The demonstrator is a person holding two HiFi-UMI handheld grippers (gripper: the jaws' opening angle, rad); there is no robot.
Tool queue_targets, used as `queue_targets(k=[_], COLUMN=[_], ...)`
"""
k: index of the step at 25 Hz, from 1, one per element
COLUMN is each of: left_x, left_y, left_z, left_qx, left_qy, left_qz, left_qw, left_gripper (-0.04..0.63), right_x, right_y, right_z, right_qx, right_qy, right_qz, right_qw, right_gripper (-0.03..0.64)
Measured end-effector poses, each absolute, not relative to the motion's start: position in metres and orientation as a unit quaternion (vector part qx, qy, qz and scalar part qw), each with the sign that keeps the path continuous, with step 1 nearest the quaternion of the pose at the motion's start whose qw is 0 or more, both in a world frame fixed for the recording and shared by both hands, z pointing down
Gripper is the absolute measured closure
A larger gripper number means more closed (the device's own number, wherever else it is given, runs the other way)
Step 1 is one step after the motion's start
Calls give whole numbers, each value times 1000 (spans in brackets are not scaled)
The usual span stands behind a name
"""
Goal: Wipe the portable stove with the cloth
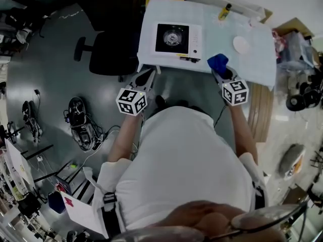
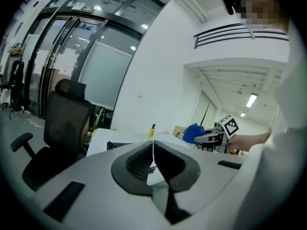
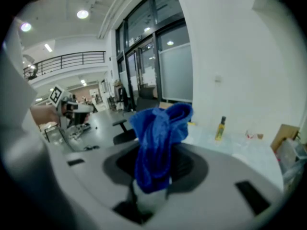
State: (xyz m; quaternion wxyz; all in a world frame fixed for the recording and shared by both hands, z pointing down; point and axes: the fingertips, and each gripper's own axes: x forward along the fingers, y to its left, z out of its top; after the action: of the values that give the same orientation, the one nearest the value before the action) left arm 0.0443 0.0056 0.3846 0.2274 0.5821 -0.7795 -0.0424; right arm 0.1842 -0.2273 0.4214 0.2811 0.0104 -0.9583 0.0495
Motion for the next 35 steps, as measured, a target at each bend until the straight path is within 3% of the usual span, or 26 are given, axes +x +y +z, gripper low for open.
queue_targets(k=[9, 35], left_x=[40, 27], left_y=[9, 6], left_z=[345, 348], left_qx=[590, 588], left_qy=[-788, -787], left_qz=[-26, -50], left_qw=[175, 183], left_gripper=[558, 558], right_x=[195, 182], right_y=[-225, -218], right_z=[381, 363], right_qx=[22, 24], right_qy=[-972, -976], right_qz=[50, 56], right_qw=[229, 209], right_gripper=[472, 472])
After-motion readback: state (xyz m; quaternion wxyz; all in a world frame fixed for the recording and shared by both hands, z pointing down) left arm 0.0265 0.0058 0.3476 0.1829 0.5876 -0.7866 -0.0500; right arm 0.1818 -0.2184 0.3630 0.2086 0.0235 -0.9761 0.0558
